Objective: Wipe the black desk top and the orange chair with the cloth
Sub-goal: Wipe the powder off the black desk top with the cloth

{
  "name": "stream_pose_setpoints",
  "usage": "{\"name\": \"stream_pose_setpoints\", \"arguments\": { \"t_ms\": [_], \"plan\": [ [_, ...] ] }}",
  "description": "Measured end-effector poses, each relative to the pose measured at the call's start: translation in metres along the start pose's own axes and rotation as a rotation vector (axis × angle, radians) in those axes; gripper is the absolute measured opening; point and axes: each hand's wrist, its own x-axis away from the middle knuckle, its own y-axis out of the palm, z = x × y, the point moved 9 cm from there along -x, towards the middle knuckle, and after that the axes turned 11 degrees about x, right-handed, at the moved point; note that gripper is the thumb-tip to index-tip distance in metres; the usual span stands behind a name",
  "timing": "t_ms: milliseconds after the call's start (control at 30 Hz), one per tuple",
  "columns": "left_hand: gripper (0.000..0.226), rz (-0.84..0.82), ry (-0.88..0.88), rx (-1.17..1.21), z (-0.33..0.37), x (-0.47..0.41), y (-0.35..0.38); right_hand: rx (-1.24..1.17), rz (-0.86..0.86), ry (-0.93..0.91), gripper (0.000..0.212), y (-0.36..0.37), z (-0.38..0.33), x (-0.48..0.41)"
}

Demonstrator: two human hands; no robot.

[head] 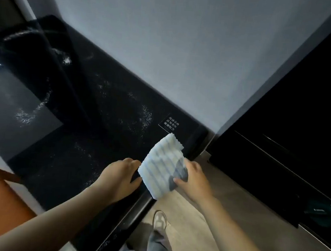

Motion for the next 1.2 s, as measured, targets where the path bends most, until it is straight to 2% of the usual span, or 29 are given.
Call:
{"name": "stream_pose_setpoints", "arguments": {
  "t_ms": [167,300,367,533,733,767,833,900,967,1100,1200],
  "plan": [
    [0.046,0.006,-0.064,0.051,-0.011,-0.034,0.016,-0.093,-0.074,0.039,0.099,0.022,0.010,-0.033],
    [0.050,0.035,-0.086,0.120,-0.012,-0.062,0.023,-0.148,-0.079,0.051,0.108,0.032,0.016,-0.048],
    [0.058,0.044,-0.088,0.129,-0.010,-0.074,0.027,-0.178,-0.075,0.091,0.099,0.034,0.022,-0.053],
    [0.076,0.104,-0.078,0.185,-0.014,-0.096,0.034,-0.307,-0.080,0.104,0.049,0.028,0.022,-0.061],
    [0.100,-0.055,-0.162,0.404,-0.028,-0.098,0.050,-0.411,-0.046,-0.025,0.031,0.000,0.005,-0.060],
    [0.097,-0.083,-0.158,0.450,-0.024,-0.098,0.049,-0.438,-0.045,-0.056,0.031,-0.007,0.000,-0.060],
    [0.070,-0.135,-0.149,0.540,-0.017,-0.097,0.048,-0.511,-0.034,-0.115,0.033,-0.024,-0.011,-0.061],
    [0.040,-0.169,-0.166,0.577,-0.015,-0.098,0.049,-0.573,-0.004,-0.157,0.037,-0.039,-0.019,-0.064],
    [0.027,-0.160,-0.173,0.603,-0.016,-0.101,0.049,-0.587,0.028,-0.160,0.045,-0.045,-0.022,-0.069],
    [0.020,-0.149,-0.225,0.731,-0.022,-0.105,0.049,-0.594,-0.042,-0.082,0.087,-0.039,-0.019,-0.081],
    [0.034,-0.196,-0.201,0.734,-0.019,-0.104,0.043,-0.507,-0.204,-0.161,0.110,-0.035,-0.026,-0.090]
  ]
}}
